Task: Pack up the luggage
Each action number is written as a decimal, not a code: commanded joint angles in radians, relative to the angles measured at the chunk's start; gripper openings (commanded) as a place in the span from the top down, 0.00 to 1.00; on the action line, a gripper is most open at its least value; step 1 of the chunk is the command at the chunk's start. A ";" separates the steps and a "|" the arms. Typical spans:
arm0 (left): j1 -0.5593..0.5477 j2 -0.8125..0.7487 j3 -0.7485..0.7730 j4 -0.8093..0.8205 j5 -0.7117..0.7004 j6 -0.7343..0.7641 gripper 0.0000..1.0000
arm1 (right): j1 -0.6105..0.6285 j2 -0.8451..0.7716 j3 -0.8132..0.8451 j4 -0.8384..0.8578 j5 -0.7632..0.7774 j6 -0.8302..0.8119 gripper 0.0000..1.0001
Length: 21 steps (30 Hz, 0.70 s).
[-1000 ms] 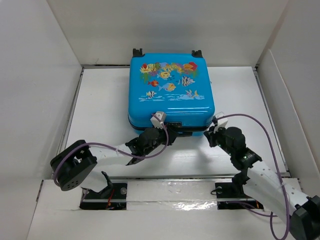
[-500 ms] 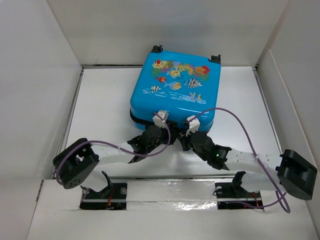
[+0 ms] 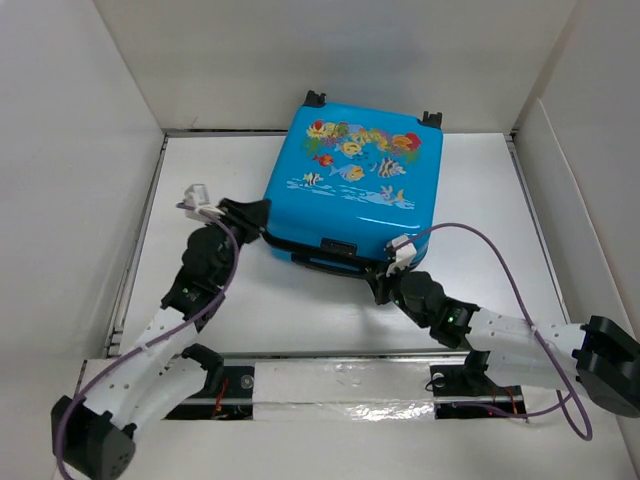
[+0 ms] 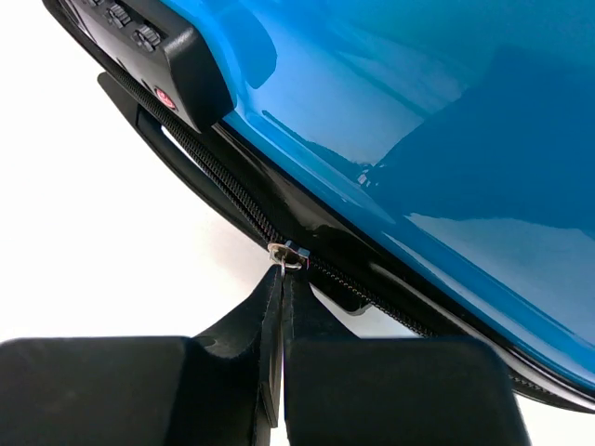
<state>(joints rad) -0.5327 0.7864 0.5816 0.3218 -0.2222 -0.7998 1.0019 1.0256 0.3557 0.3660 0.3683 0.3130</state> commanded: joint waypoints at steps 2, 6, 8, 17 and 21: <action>0.317 0.062 -0.054 0.000 0.258 -0.176 0.75 | 0.017 -0.051 0.005 0.013 -0.043 -0.051 1.00; 0.512 0.189 -0.057 0.069 0.349 -0.243 0.75 | 0.017 -0.058 0.031 -0.019 -0.066 -0.063 1.00; 0.513 0.278 -0.040 0.085 0.337 -0.242 0.76 | 0.017 -0.047 0.048 -0.021 -0.066 -0.064 1.00; 0.374 0.545 -0.083 0.288 0.380 -0.265 0.89 | 0.090 0.123 0.181 -0.035 -0.029 -0.074 1.00; 0.300 0.542 -0.115 0.336 0.386 -0.268 0.92 | 0.147 0.241 0.311 -0.041 -0.016 -0.098 1.00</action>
<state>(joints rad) -0.1642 1.3472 0.4881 0.5499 0.1036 -1.0599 1.0706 1.2228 0.5499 0.2596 0.4122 0.2337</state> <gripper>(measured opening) 0.086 0.019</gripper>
